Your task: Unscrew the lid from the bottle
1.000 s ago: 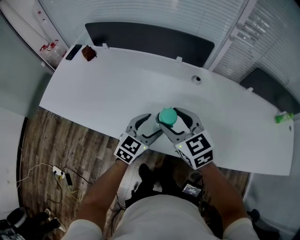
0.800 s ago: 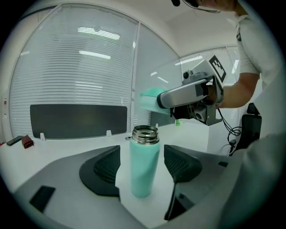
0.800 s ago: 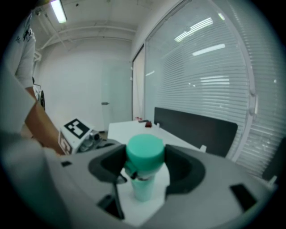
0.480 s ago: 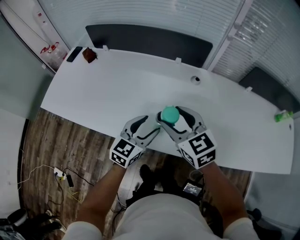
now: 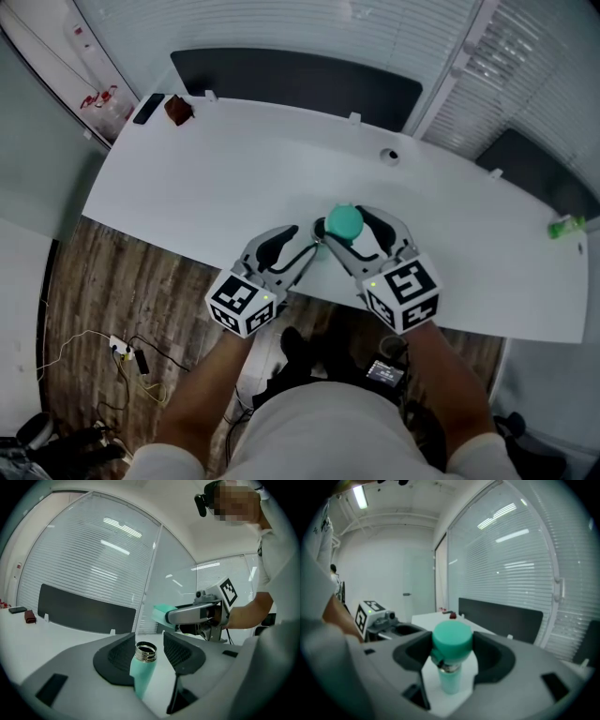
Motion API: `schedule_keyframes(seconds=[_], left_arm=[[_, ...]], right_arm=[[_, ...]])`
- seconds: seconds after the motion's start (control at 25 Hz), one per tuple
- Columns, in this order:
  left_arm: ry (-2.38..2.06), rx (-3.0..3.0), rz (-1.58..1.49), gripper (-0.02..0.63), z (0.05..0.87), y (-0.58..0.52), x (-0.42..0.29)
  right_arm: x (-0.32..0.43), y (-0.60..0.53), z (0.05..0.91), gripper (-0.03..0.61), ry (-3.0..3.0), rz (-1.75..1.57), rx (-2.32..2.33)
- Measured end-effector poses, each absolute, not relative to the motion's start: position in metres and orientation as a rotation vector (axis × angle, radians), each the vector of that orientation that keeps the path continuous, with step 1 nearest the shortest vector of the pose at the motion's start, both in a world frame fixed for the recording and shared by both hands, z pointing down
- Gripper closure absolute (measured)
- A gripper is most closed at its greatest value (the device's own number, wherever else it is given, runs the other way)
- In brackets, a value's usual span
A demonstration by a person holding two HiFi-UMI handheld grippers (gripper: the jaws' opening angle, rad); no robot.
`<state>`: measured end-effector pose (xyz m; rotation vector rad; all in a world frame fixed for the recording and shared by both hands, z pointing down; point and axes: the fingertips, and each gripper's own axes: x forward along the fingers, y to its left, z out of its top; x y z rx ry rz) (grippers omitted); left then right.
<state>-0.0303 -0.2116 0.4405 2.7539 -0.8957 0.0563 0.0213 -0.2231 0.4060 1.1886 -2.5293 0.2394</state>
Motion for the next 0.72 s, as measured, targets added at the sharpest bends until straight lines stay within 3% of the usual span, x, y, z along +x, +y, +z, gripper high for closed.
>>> schedule_keyframes(seconds=[0.72], left_arm=[[-0.862, 2.632, -0.248, 0.483, 0.379, -0.196, -0.049]], right_arm=[[0.037, -0.211, 0.371, 0.295, -2.588, 0.279, 1.287]])
